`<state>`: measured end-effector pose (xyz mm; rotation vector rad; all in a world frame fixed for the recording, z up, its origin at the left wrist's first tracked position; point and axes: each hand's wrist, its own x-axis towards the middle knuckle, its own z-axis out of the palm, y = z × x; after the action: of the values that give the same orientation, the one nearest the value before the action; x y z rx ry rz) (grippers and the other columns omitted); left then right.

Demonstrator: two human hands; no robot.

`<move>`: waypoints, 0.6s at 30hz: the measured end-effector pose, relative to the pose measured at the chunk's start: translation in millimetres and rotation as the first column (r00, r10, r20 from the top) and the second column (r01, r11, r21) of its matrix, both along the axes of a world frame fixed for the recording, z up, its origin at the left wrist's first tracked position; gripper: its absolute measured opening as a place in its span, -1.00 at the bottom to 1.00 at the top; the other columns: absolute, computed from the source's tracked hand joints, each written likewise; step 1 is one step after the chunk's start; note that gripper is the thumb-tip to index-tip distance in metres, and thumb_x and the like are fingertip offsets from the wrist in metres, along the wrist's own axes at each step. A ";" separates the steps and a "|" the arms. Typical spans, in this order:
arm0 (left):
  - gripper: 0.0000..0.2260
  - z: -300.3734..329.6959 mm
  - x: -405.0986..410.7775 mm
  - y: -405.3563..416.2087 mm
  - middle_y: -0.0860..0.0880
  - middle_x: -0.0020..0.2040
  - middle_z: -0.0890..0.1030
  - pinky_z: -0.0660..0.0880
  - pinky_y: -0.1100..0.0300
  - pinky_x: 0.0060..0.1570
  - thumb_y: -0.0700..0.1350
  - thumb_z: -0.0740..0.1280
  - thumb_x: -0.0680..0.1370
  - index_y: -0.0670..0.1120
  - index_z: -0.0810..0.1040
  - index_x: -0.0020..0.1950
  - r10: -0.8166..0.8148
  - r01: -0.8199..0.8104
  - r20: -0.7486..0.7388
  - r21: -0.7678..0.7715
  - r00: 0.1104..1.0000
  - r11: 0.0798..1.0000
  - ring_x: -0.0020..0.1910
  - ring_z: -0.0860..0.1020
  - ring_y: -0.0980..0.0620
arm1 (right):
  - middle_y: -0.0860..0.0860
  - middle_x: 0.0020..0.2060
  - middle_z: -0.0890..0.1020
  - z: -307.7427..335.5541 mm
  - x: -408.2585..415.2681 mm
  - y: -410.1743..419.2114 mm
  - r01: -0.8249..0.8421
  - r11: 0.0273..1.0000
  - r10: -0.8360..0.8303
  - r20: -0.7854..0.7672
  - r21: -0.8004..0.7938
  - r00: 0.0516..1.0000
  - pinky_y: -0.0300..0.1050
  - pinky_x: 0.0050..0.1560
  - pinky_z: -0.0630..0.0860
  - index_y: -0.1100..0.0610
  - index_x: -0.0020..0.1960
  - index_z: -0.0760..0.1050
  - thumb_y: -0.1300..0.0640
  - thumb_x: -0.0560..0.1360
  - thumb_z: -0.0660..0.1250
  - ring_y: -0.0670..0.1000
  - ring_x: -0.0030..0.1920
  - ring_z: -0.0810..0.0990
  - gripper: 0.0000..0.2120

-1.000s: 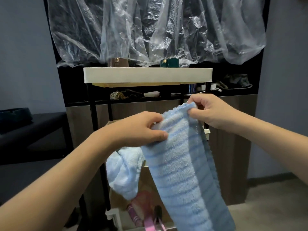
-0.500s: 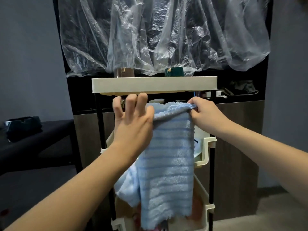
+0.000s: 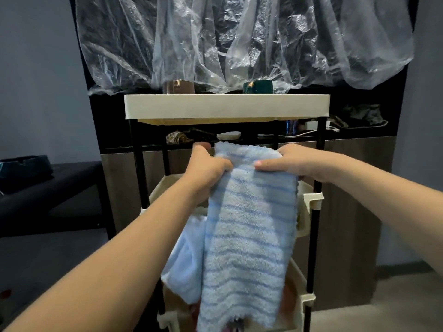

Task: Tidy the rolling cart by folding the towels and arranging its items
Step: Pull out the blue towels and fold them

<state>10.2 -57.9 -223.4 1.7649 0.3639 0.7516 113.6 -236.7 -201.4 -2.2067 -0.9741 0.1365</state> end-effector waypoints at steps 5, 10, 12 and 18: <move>-0.62 -16.4 -4.9 0.2 -0.20 0.04 0.70 0.64 0.01 -0.16 -0.16 0.53 0.37 -0.20 0.59 0.16 -0.258 0.210 -0.378 -0.164 0.889 0.964 -0.10 0.68 -0.16 | 0.04 -0.40 0.46 -4.4 20.0 16.9 0.035 0.991 -0.058 0.179 0.130 0.982 -0.11 -0.27 0.27 0.15 -0.37 0.42 0.07 0.45 0.45 0.02 -0.33 0.40 -0.69; -0.74 -20.1 11.9 -2.8 -0.15 -0.18 0.63 0.50 0.14 -0.32 -0.18 0.44 0.46 -0.23 0.57 0.11 -0.175 0.140 -0.170 -0.202 0.970 0.969 -0.34 0.56 -0.07 | 0.15 -0.12 0.59 -4.1 24.1 23.5 0.320 0.938 -0.073 0.831 -0.129 0.551 -0.03 -0.06 0.43 0.18 -0.18 0.52 0.24 0.43 0.27 0.21 -0.02 0.55 -0.94; -0.69 -20.1 18.3 -9.2 -0.16 -0.16 0.66 0.56 0.12 -0.27 -0.17 0.46 0.44 -0.24 0.57 0.14 -0.143 0.116 -0.111 -0.224 0.983 0.968 -0.30 0.61 -0.10 | 0.16 0.02 0.59 -5.0 22.5 31.3 0.400 0.883 -0.018 0.833 -0.246 0.552 -0.03 -0.06 0.41 0.21 0.00 0.52 0.26 0.43 0.23 0.21 0.04 0.56 -0.83; -0.72 -39.8 7.7 -23.7 -0.17 -0.12 0.67 0.61 0.08 -0.20 -0.15 0.51 0.39 -0.21 0.60 0.05 -0.226 0.234 -0.616 -0.069 0.755 0.970 -0.22 0.62 -0.13 | 0.19 0.26 0.52 -4.3 38.1 60.4 0.502 0.836 -0.263 0.639 -0.222 0.722 -0.04 0.02 0.42 0.25 0.30 0.39 0.23 0.52 0.17 0.24 0.24 0.52 -0.65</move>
<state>17.9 -81.6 -263.2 1.9965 0.5647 -0.0358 151.7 -176.4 -205.8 -2.8572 -0.7937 -0.6577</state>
